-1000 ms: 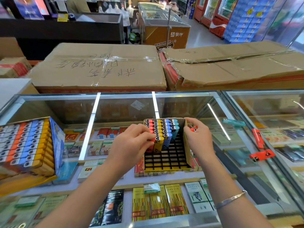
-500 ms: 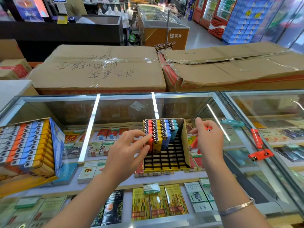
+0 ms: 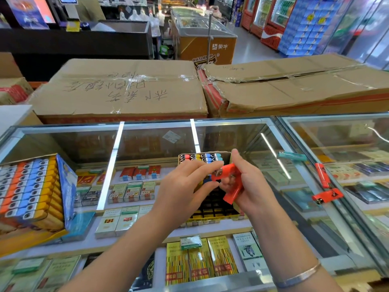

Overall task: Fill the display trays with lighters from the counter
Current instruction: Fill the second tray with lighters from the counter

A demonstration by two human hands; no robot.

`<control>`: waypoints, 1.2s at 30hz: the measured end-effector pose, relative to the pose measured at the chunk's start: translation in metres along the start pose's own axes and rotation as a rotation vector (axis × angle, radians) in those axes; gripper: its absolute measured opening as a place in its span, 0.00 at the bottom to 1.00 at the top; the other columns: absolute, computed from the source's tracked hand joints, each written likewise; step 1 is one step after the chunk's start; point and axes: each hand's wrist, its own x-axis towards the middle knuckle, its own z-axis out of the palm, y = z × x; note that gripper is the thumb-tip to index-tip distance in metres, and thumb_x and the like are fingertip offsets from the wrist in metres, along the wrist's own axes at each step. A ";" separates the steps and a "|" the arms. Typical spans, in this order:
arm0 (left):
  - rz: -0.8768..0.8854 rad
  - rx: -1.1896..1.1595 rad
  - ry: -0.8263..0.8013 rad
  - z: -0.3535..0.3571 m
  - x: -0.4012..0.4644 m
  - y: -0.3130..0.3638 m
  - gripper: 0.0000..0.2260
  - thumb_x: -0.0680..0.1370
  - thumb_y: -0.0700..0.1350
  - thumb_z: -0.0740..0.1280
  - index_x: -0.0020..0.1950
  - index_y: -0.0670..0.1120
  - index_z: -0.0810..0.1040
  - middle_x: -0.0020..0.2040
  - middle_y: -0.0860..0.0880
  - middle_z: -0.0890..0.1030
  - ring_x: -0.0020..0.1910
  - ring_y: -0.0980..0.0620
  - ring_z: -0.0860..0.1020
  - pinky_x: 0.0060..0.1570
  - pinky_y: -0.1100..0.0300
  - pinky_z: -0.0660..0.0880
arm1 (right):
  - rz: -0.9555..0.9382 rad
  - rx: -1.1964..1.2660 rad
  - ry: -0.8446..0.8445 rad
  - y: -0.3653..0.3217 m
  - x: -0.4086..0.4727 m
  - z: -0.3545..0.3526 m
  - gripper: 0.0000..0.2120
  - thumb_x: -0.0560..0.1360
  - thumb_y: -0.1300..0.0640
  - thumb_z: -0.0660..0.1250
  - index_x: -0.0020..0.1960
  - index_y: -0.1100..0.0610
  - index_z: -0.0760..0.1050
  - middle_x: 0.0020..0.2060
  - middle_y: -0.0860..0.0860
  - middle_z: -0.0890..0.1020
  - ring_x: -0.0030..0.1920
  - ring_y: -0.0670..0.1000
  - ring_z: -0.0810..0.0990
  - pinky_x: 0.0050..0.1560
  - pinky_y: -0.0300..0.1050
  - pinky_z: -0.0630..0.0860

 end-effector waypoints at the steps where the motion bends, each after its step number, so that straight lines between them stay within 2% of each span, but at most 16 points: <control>1: 0.011 -0.007 -0.002 0.000 0.000 0.000 0.15 0.75 0.48 0.65 0.61 0.47 0.77 0.47 0.49 0.81 0.44 0.50 0.78 0.38 0.53 0.78 | 0.016 -0.009 -0.012 0.002 0.000 0.001 0.14 0.76 0.48 0.66 0.46 0.60 0.70 0.24 0.51 0.72 0.22 0.46 0.70 0.24 0.38 0.70; 4: 0.015 -0.033 -0.010 -0.002 -0.003 -0.001 0.13 0.75 0.48 0.65 0.57 0.46 0.79 0.50 0.48 0.81 0.49 0.52 0.78 0.45 0.56 0.78 | 0.054 -0.028 -0.044 0.004 0.000 0.001 0.15 0.73 0.48 0.67 0.42 0.59 0.69 0.24 0.52 0.71 0.21 0.47 0.68 0.22 0.38 0.68; 7: -0.045 -0.075 0.010 -0.005 -0.003 0.000 0.13 0.74 0.52 0.66 0.52 0.44 0.80 0.53 0.49 0.81 0.54 0.53 0.77 0.51 0.58 0.76 | 0.084 -0.151 -0.072 0.005 0.000 0.000 0.16 0.74 0.46 0.66 0.39 0.58 0.69 0.24 0.51 0.70 0.20 0.46 0.65 0.20 0.38 0.64; 10: -0.135 -0.188 0.033 -0.012 0.002 0.000 0.12 0.74 0.53 0.66 0.46 0.44 0.80 0.46 0.52 0.81 0.46 0.57 0.79 0.44 0.58 0.78 | 0.095 -0.305 -0.135 0.007 -0.001 -0.001 0.17 0.78 0.47 0.62 0.38 0.59 0.72 0.25 0.51 0.72 0.20 0.46 0.64 0.20 0.38 0.63; 12: -0.205 -0.241 0.057 -0.017 0.003 -0.001 0.08 0.73 0.53 0.68 0.46 0.50 0.78 0.40 0.56 0.80 0.39 0.58 0.78 0.39 0.61 0.76 | 0.040 -0.370 -0.110 0.008 -0.001 -0.001 0.16 0.78 0.48 0.62 0.38 0.58 0.73 0.26 0.52 0.73 0.20 0.46 0.64 0.20 0.38 0.62; 14: -0.282 -0.269 0.116 -0.022 0.002 -0.006 0.10 0.71 0.53 0.72 0.48 0.52 0.76 0.38 0.57 0.79 0.38 0.58 0.78 0.37 0.63 0.76 | -0.068 -0.391 -0.004 0.008 0.001 -0.003 0.14 0.78 0.52 0.62 0.37 0.58 0.73 0.26 0.51 0.73 0.20 0.47 0.64 0.20 0.38 0.62; 17: -0.340 -0.239 0.140 -0.028 -0.003 -0.015 0.09 0.69 0.52 0.70 0.47 0.52 0.76 0.37 0.56 0.79 0.37 0.57 0.78 0.36 0.64 0.77 | -0.188 -0.349 0.161 0.006 0.007 -0.010 0.12 0.77 0.56 0.64 0.35 0.56 0.71 0.24 0.48 0.71 0.21 0.46 0.64 0.20 0.38 0.62; 19: -0.321 -0.190 0.108 -0.029 -0.007 -0.020 0.08 0.70 0.51 0.69 0.47 0.51 0.78 0.37 0.55 0.80 0.37 0.57 0.79 0.37 0.62 0.77 | -0.244 -0.404 0.243 0.006 0.011 -0.015 0.08 0.74 0.57 0.66 0.36 0.55 0.73 0.26 0.47 0.73 0.24 0.45 0.66 0.23 0.38 0.63; 22: -0.240 -0.110 0.075 -0.026 -0.014 -0.027 0.08 0.72 0.48 0.70 0.47 0.46 0.81 0.40 0.55 0.81 0.38 0.59 0.78 0.37 0.60 0.77 | -0.303 -0.573 0.310 0.010 0.018 -0.020 0.01 0.73 0.57 0.67 0.43 0.52 0.77 0.37 0.47 0.79 0.33 0.46 0.73 0.30 0.41 0.68; 25: -0.175 -0.052 0.049 -0.019 -0.021 -0.031 0.10 0.73 0.49 0.70 0.49 0.44 0.82 0.42 0.53 0.81 0.38 0.58 0.78 0.36 0.58 0.78 | -0.283 -0.668 0.281 0.018 0.023 -0.024 0.10 0.75 0.55 0.66 0.56 0.52 0.77 0.49 0.47 0.80 0.49 0.47 0.78 0.44 0.46 0.77; 26: -0.146 -0.026 0.038 -0.017 -0.023 -0.032 0.11 0.73 0.50 0.69 0.49 0.43 0.81 0.42 0.52 0.81 0.38 0.56 0.79 0.35 0.57 0.79 | -0.286 -0.670 0.260 0.019 0.024 -0.025 0.10 0.75 0.55 0.65 0.56 0.52 0.77 0.50 0.47 0.80 0.50 0.47 0.78 0.44 0.44 0.77; 29: -0.023 0.089 0.011 -0.013 -0.028 -0.035 0.12 0.75 0.50 0.67 0.48 0.42 0.82 0.42 0.50 0.82 0.37 0.54 0.80 0.33 0.59 0.79 | -0.309 -0.663 0.228 0.022 0.024 -0.024 0.07 0.76 0.57 0.63 0.52 0.48 0.78 0.46 0.44 0.81 0.47 0.43 0.79 0.35 0.37 0.73; 33: 0.067 0.199 0.000 -0.010 -0.032 -0.039 0.11 0.75 0.49 0.66 0.45 0.42 0.83 0.42 0.49 0.81 0.34 0.56 0.78 0.36 0.71 0.73 | -0.303 -0.675 0.213 0.021 0.025 -0.025 0.09 0.77 0.57 0.62 0.54 0.51 0.78 0.47 0.46 0.81 0.48 0.45 0.79 0.38 0.39 0.73; 36: 0.084 0.232 0.002 -0.006 -0.034 -0.042 0.10 0.75 0.48 0.67 0.43 0.42 0.83 0.41 0.49 0.81 0.33 0.56 0.77 0.36 0.72 0.70 | -0.315 -0.673 0.202 0.021 0.026 -0.026 0.09 0.77 0.57 0.62 0.55 0.51 0.78 0.47 0.45 0.81 0.48 0.44 0.79 0.37 0.38 0.73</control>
